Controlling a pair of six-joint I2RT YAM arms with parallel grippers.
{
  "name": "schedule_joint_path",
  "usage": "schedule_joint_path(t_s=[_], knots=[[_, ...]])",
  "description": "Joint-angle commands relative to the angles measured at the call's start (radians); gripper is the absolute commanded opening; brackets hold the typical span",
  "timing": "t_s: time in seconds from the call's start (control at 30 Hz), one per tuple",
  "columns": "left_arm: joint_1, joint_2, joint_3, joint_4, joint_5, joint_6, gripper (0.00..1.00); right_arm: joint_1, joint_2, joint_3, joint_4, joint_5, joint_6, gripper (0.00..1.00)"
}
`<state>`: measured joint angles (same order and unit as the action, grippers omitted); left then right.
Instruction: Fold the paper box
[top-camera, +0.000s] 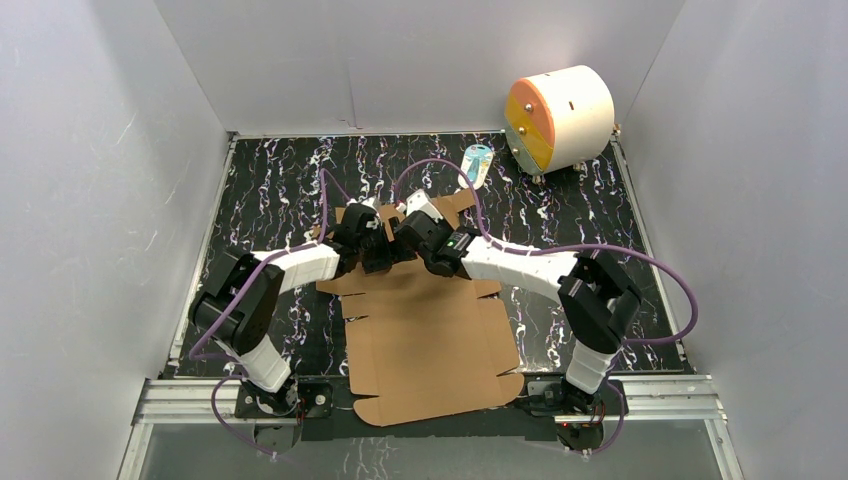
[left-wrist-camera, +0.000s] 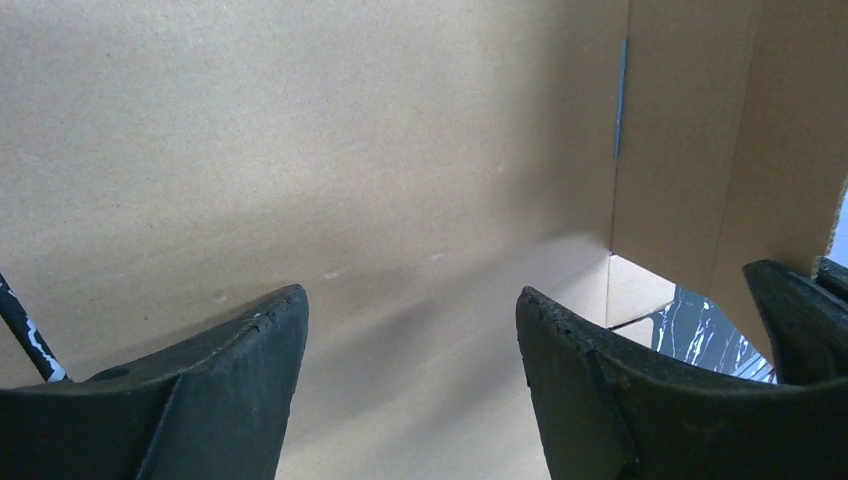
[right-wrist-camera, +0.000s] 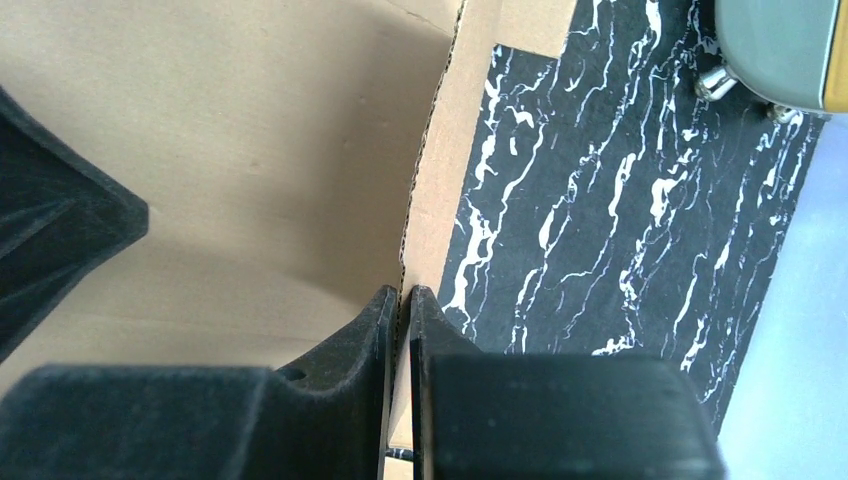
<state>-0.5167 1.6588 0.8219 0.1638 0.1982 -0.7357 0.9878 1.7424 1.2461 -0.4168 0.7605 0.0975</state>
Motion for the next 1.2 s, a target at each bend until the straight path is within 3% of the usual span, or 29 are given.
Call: schedule_joint_path(t_s=[0.0, 0.53, 0.93, 1.17], knots=[[-0.026, 0.000, -0.054, -0.029, 0.054, -0.037, 0.74, 0.022, 0.017, 0.029, 0.063, -0.110, 0.027, 0.17], [-0.026, -0.037, -0.098, 0.001, 0.045, -0.059, 0.73, 0.023, 0.009, -0.004, 0.151, -0.174, 0.059, 0.23], [-0.026, -0.205, -0.003, -0.180, -0.041, -0.004, 0.76, 0.023, -0.146, -0.072, 0.131, -0.018, 0.010, 0.41], [-0.026, -0.364, 0.017, -0.355, -0.110, 0.008, 0.80, 0.023, -0.249, -0.126, 0.143, -0.066, 0.005, 0.51]])
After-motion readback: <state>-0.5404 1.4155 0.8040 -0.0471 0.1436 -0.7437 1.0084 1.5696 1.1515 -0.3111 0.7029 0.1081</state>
